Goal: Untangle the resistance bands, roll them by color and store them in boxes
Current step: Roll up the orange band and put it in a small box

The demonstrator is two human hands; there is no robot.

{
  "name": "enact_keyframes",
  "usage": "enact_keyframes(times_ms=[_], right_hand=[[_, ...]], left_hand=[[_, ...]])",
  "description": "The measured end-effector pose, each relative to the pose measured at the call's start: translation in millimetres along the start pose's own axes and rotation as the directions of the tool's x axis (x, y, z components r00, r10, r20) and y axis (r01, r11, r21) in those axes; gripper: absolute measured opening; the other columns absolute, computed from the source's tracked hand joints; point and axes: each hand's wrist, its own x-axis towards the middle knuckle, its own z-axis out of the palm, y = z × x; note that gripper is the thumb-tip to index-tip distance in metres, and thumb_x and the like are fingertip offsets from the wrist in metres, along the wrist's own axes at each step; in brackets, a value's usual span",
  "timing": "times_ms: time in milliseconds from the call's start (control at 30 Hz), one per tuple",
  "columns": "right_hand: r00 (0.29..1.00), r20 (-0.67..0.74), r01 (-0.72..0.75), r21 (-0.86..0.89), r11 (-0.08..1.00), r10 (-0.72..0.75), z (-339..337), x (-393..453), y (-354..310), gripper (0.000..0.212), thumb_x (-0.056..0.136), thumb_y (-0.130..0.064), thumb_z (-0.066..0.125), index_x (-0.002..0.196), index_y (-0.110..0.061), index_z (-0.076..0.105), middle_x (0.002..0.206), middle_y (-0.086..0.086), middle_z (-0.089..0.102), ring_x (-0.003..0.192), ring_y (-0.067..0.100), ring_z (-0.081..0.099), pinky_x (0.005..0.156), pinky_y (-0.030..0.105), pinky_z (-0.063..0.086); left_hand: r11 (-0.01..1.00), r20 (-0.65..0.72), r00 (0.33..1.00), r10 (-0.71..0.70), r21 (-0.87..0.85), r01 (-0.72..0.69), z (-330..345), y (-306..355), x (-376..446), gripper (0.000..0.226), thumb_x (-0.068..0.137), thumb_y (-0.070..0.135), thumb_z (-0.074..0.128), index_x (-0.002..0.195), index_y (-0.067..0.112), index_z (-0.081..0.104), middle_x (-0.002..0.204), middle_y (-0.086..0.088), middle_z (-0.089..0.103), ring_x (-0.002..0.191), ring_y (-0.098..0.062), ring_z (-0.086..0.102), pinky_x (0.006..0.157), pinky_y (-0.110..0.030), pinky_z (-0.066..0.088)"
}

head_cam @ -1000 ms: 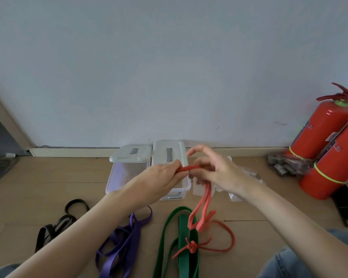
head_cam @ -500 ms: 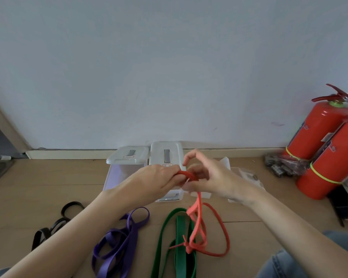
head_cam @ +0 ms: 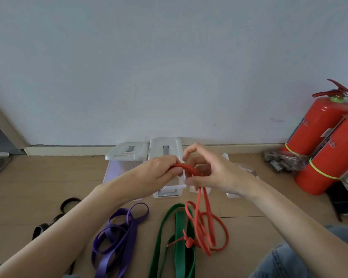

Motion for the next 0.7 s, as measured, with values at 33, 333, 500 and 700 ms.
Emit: enact_keyframes(times_ms=[33,333,500,700], right_hand=[[0.999,-0.033,0.025,-0.016,1.000,-0.026,1.3,0.6,-0.3,0.026,0.083,-0.018,0.068,0.101,-0.021,0.049,0.080,0.003,0.063,0.062,0.020,0.061,0.063,0.032,0.053],[0.929,-0.216,0.171,-0.474,0.864,-0.302,5.8,1.5,-0.4,0.015,0.082,-0.030,0.069,0.086,-0.017,0.062,0.051,-0.011,0.045,0.047,0.006,0.042,0.051,0.014,0.030],[0.900,-0.235,0.180,-0.568,0.803,-0.367,-1.9,-3.3,-3.9,0.021,0.085,-0.032,0.063,0.088,-0.012,0.063,0.068,-0.013,0.051,0.060,-0.004,0.048,0.057,0.010,0.036],[0.887,-0.243,0.161,-0.634,0.757,-0.392,7.7,-3.8,-5.9,0.017,0.089,-0.030,0.062,0.090,-0.013,0.061,0.075,-0.013,0.054,0.061,-0.002,0.047,0.057,0.019,0.039]], left_hand=[[0.999,0.017,1.000,-0.021,-0.030,0.022,2.3,1.2,0.6,0.019,0.098,0.023,0.041,0.083,0.022,0.053,0.065,0.015,0.043,0.058,0.009,0.046,0.058,-0.010,0.036],[0.567,0.187,0.947,-0.260,-0.764,0.307,4.9,9.1,-1.8,0.035,0.099,0.028,0.037,0.085,0.010,0.062,0.068,0.002,0.053,0.051,-0.005,0.041,0.049,-0.015,0.041],[0.665,0.138,0.930,-0.341,-0.663,0.342,-3.0,5.2,-7.3,0.018,0.088,0.033,0.056,0.091,0.019,0.068,0.086,0.010,0.072,0.082,0.002,0.064,0.075,-0.016,0.049],[0.614,0.154,0.923,-0.354,-0.706,0.353,-6.0,9.9,-8.6,0.011,0.076,0.022,0.068,0.083,0.014,0.072,0.067,0.006,0.070,0.062,0.002,0.062,0.058,-0.008,0.047]])
